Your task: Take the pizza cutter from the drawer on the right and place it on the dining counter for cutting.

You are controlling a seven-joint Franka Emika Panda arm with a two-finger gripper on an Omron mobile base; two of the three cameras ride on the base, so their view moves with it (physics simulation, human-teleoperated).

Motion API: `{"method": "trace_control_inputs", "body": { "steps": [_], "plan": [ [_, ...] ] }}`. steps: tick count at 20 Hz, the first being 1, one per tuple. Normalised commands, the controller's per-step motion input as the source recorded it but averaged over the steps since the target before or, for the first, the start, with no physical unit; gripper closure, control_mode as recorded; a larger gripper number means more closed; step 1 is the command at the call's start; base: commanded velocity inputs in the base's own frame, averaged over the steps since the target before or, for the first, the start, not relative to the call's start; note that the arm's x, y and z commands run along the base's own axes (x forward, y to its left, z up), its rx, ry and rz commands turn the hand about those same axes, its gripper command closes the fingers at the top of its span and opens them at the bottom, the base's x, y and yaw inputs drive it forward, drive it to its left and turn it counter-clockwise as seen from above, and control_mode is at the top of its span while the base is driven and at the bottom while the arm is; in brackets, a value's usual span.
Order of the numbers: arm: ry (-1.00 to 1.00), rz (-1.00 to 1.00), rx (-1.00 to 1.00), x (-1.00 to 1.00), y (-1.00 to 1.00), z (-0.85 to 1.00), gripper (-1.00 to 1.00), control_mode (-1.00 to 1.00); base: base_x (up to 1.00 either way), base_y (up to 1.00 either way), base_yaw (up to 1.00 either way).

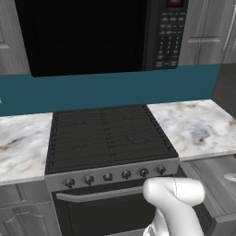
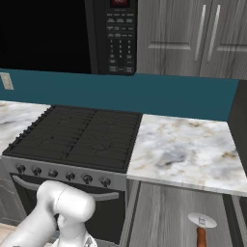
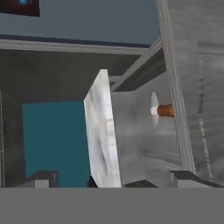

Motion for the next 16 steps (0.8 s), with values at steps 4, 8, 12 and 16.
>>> {"method": "trace_control_inputs", "body": {
  "steps": [4, 8, 12, 16],
  "plan": [
    [0.13, 0.00, -0.04, 0.41, 0.26, 0.86, -1.00, -1.00, 0.00, 0.00, 0.00],
    [0.20, 0.00, -0.13, 0.52, 0.42, 0.52, -1.00, -1.00, 0.00, 0.00, 0.00],
    [0.23, 0.02, -0.08, 0.95, 0.47, 0.33, -1.00, -1.00, 0.00, 0.00, 0.00],
    [0.20, 0.07, -0.10, 0.99, 0.48, 0.04, -1.00, -1.00, 0.00, 0.00, 0.00]
  ]
}}
